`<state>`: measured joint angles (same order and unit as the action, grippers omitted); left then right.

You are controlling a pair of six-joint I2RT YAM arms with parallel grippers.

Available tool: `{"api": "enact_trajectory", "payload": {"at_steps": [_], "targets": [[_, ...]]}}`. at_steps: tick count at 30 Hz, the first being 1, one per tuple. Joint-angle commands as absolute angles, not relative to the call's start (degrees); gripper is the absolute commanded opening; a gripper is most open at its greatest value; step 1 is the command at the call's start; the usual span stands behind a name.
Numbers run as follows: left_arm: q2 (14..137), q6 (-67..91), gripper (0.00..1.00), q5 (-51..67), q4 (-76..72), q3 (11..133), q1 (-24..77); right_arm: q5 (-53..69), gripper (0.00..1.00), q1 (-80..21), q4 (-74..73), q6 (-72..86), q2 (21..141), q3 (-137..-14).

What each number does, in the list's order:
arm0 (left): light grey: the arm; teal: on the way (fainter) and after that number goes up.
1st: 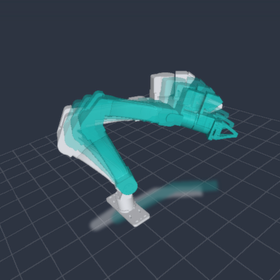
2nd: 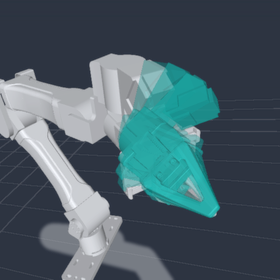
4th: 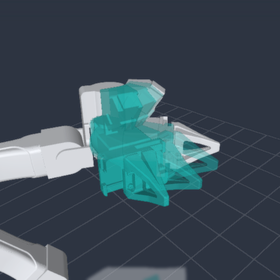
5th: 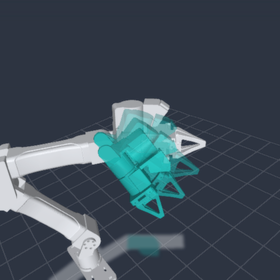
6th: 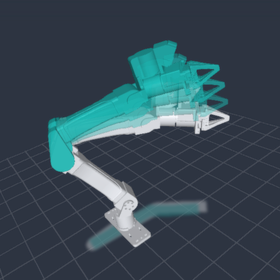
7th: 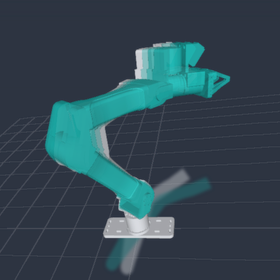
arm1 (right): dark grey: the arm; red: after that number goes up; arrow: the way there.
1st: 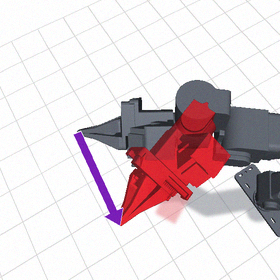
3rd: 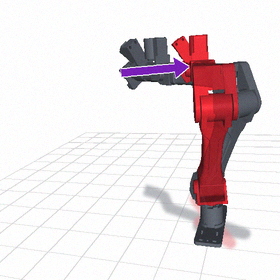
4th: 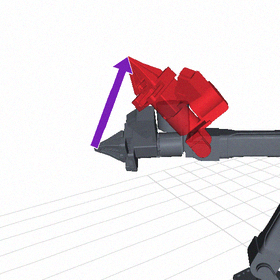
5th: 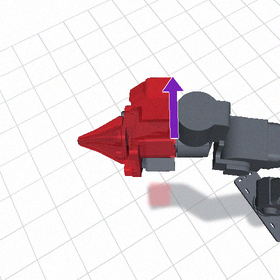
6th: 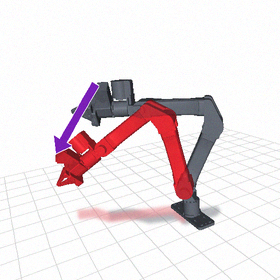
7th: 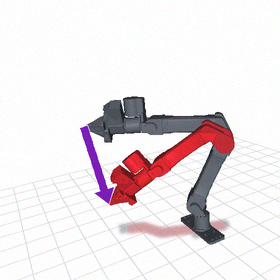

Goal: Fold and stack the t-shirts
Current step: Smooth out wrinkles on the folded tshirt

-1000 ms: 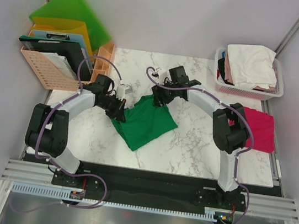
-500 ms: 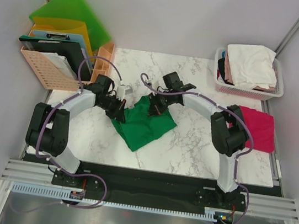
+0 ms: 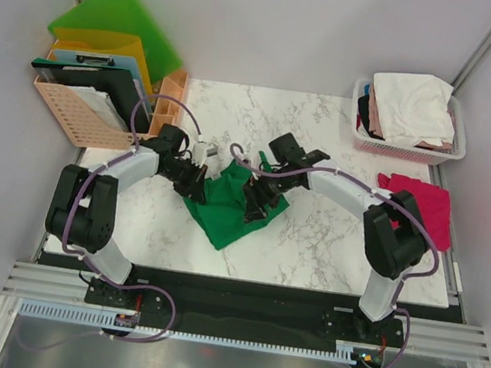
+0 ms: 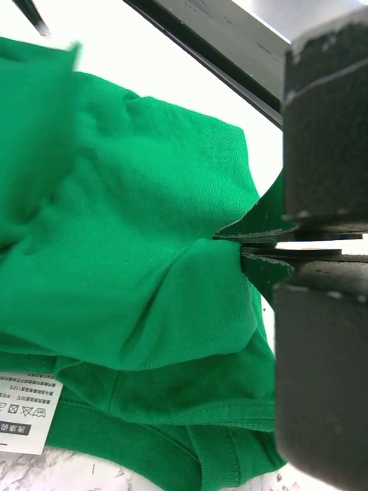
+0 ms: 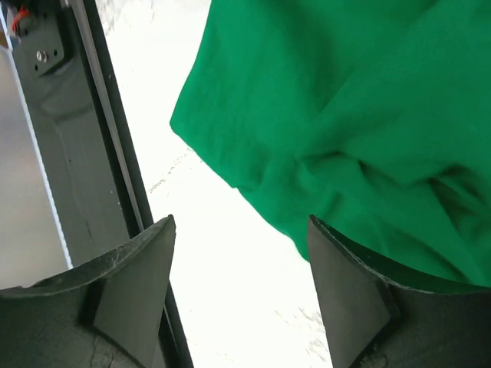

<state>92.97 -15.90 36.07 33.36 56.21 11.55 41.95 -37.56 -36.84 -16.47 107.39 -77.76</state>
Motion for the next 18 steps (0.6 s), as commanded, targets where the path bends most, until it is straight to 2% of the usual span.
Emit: {"api": "enact_trajectory", "payload": {"at_steps": [1, 7, 14, 18], "targets": [[91.8, -17.7, 0.02, 35.9, 33.8, 56.9, 11.4, 40.5, 0.77, -35.1, -35.9, -18.8, 100.0, -80.1], [91.8, -17.6, 0.02, 35.9, 33.8, 57.0, 11.4, 35.8, 0.76, -31.9, -34.3, -21.0, 100.6, -80.3], [91.4, -17.7, 0.02, 35.7, 33.8, 56.8, 11.4, 36.0, 0.73, -30.2, -31.7, -20.8, 112.6, -83.6], [91.0, -17.7, 0.02, 35.7, 33.9, 56.7, 11.4, 35.9, 0.71, -30.2, -31.0, -19.6, 118.6, -90.1]]}}
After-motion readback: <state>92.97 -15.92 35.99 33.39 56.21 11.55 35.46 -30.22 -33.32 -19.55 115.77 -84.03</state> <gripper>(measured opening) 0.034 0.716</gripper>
